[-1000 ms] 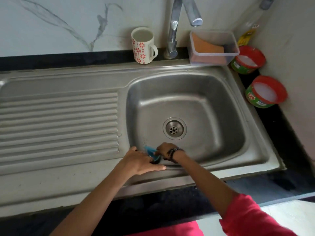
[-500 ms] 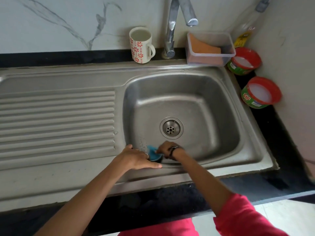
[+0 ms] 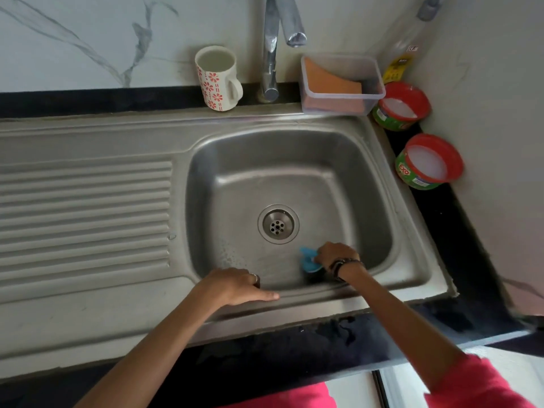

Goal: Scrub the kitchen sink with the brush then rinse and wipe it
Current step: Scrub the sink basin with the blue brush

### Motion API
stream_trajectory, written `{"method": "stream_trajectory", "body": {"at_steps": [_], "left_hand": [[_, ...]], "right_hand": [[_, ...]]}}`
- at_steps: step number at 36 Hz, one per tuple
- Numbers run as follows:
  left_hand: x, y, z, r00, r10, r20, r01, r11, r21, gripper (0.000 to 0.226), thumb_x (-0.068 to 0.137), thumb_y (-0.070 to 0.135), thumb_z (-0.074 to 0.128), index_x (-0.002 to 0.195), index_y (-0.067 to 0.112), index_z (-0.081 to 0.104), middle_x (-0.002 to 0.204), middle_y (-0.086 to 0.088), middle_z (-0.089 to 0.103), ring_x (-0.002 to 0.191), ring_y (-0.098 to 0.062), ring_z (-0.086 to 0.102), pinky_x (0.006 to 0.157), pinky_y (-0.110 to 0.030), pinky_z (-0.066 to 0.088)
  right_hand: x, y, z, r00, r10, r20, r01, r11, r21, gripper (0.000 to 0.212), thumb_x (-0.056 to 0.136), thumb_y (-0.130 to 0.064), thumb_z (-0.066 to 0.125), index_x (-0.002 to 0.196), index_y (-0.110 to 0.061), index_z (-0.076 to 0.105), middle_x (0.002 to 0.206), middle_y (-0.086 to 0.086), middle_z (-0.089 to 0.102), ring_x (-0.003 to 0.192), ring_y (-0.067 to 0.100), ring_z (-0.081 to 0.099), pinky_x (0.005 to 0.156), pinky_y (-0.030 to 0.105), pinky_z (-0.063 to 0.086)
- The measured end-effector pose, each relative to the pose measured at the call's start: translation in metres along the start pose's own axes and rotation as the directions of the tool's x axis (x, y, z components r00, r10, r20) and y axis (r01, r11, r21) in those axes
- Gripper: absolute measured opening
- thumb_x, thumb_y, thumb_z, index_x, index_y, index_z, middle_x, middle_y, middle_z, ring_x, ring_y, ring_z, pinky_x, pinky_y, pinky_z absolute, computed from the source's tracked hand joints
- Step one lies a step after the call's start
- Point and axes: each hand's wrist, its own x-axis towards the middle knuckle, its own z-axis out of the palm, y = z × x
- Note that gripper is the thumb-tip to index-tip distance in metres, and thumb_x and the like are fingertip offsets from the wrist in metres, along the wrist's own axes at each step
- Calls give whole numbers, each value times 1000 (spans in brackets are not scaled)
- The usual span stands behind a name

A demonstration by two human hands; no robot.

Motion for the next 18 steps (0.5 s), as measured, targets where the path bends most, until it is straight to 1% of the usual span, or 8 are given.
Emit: {"method": "stream_trajectory", "body": {"at_steps": [2, 3, 5, 8, 10, 13, 16, 18], "left_hand": [[5, 12, -5, 1000, 26, 18, -25, 998, -58, 70, 78, 79, 33, 109, 21, 58, 111, 2, 60, 101, -19, 55, 87, -35, 42], [9, 18, -7, 999, 46, 29, -43, 995, -88, 66, 79, 76, 36, 111, 23, 58, 113, 3, 60, 102, -18, 55, 89, -36, 43], [15, 30, -11, 995, 98, 35, -92, 986, -140, 58, 81, 71, 42, 115, 27, 57, 118, 4, 59, 106, -17, 54, 94, -38, 42], [23, 47, -13, 986, 166, 19, -159, 969, -188, 53, 83, 64, 48, 123, 30, 51, 125, 4, 55, 108, -17, 52, 93, -37, 42], [28, 58, -15, 982, 187, -4, -184, 963, -197, 56, 83, 61, 51, 129, 30, 46, 129, 4, 52, 111, -18, 51, 94, -37, 42], [36, 66, -22, 979, 206, -4, -202, 954, -221, 56, 82, 57, 56, 130, 31, 46, 130, 3, 52, 112, -18, 51, 93, -36, 42], [45, 68, -30, 977, 209, 36, -192, 945, -265, 59, 78, 56, 62, 129, 30, 48, 129, 4, 53, 112, -17, 51, 96, -36, 42], [51, 68, -32, 975, 208, 74, -181, 944, -277, 62, 76, 55, 65, 129, 29, 48, 129, 4, 53, 113, -17, 51, 99, -37, 42]], "right_hand": [[4, -4, 2, 995, -34, 98, 27, 997, 71, 43, 91, -45, 49, 112, -10, 62, 99, 7, 63, 91, 23, 60, 75, 28, 43], [5, -4, -1, 995, -23, 95, 14, 996, 86, 44, 90, -45, 50, 112, -9, 62, 98, 7, 62, 92, 23, 60, 76, 29, 43], [12, 0, -9, 1000, 5, -2, -5, 998, 60, 41, 92, -41, 48, 113, -8, 60, 107, 8, 64, 99, 24, 61, 78, 29, 44], [28, 1, -24, 992, 22, -123, -18, 999, 37, 37, 95, -35, 43, 114, -7, 58, 112, 9, 63, 102, 25, 60, 76, 28, 44], [43, -2, -36, 990, 28, -137, -13, 994, 109, 36, 96, -34, 42, 114, -7, 58, 113, 11, 63, 102, 26, 60, 78, 29, 44], [73, -11, -56, 984, 7, -179, 33, 975, 219, 38, 95, -32, 41, 116, -7, 59, 117, 14, 62, 106, 30, 58, 81, 31, 44], [94, -17, -73, 968, -39, -247, 101, 965, 241, 38, 96, -31, 40, 122, -10, 57, 123, 14, 59, 111, 31, 56, 86, 32, 44], [98, -16, -75, 966, -57, -252, 115, 968, 222, 38, 96, -30, 41, 123, -11, 57, 123, 14, 60, 111, 31, 56, 86, 32, 44]]}}
